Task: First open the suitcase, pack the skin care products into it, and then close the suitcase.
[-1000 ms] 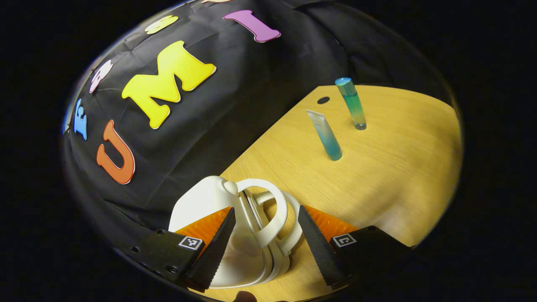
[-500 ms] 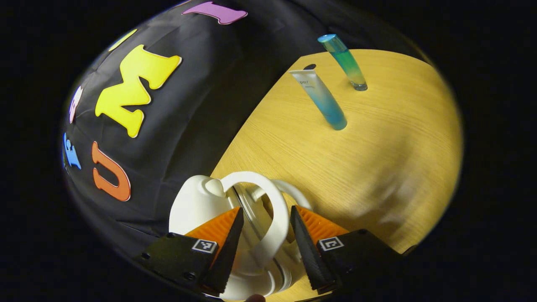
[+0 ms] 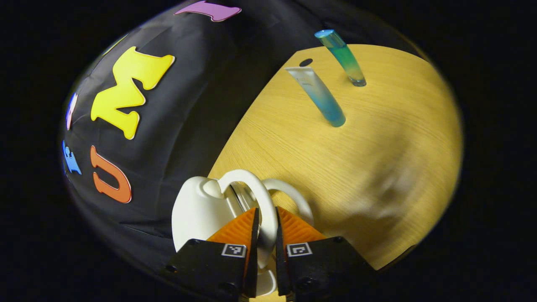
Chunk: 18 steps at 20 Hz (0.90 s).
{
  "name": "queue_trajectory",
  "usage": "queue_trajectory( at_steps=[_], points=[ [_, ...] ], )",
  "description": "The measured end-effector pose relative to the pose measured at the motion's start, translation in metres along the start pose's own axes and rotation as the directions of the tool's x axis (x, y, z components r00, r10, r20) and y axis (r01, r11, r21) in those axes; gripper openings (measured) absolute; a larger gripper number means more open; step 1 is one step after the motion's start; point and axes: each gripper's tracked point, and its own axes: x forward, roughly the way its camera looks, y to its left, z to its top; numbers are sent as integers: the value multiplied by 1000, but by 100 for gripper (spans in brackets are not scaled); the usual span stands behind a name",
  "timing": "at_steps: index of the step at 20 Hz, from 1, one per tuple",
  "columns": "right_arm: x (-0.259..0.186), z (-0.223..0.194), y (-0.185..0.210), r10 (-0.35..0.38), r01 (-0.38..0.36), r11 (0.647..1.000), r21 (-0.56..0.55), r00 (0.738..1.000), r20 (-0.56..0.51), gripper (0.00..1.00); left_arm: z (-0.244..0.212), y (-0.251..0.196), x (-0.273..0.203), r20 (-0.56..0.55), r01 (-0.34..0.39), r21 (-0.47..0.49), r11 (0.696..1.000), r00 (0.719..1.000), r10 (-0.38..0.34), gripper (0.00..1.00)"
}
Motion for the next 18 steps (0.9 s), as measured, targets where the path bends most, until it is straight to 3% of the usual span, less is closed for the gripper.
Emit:
queue_trajectory(
  at_steps=[4, 7, 9, 12, 15, 18],
  points=[
    [-3, 13, 19, 27, -27, 1000, -12, 999, 28, 80, 14, 44, -33, 103, -42, -159, 986, 993, 59, 8],
    [-4, 29, 40, 65, -63, 997, -33, 996, 56, 78, 19, 87, -64, 218, -19, -341, 940, 971, 99, 6],
    [-5, 39, 59, 97, -94, 994, -52, 993, 71, 79, 12, 129, -77, 281, 31, -461, 887, 953, 113, 6],
    [-5, 54, 88, 140, -134, 988, -73, 986, 92, 80, -26, 204, -90, 315, 45, -637, 770, 926, 207, 6],
    [-6, 56, 116, 177, -170, 982, -85, 981, 79, 79, -77, 270, -97, 325, 8, -717, 697, 888, 325, 6],
    [-7, 49, 136, 194, -188, 976, -109, 980, 47, 80, -149, 313, -87, 258, -57, -772, 632, 882, 395, 5]
  ],
)
